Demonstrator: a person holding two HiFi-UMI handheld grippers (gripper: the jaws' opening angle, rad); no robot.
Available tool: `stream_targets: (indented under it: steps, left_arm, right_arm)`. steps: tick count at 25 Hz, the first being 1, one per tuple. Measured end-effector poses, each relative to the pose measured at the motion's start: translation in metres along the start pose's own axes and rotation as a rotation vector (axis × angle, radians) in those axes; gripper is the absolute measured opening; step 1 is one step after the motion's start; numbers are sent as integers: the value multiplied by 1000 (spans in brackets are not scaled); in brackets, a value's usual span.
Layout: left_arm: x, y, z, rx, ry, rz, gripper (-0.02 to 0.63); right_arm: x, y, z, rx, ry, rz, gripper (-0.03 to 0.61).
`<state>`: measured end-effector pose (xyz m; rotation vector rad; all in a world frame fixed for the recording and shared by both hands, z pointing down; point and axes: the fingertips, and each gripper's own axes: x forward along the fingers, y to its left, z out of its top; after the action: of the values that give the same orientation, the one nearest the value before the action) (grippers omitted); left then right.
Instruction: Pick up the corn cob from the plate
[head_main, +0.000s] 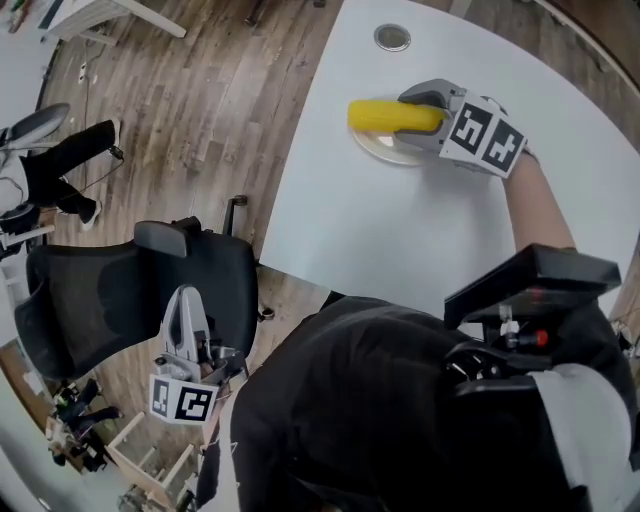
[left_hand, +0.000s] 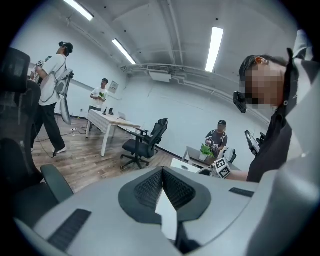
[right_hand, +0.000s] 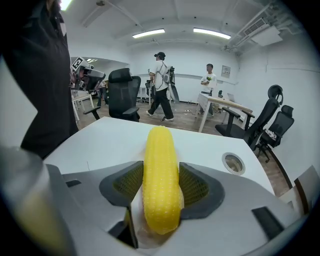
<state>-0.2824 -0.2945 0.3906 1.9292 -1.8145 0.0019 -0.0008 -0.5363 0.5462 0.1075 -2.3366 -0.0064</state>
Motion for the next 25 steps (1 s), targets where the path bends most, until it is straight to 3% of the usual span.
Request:
stream_targets:
  steps: [8,17,25]
  left_arm:
    - [14,-4,0,4,20,-17,14]
    - [24,-17,2,14,18,-62,14]
    - [17,-7,2,2,-32,-119,14]
  right_arm:
    - [1,-3,1,-49,7,-22,242]
    - [-13,-7,10,113,-42,-26,227]
    - [-31,4,17,135,-36,-150,227]
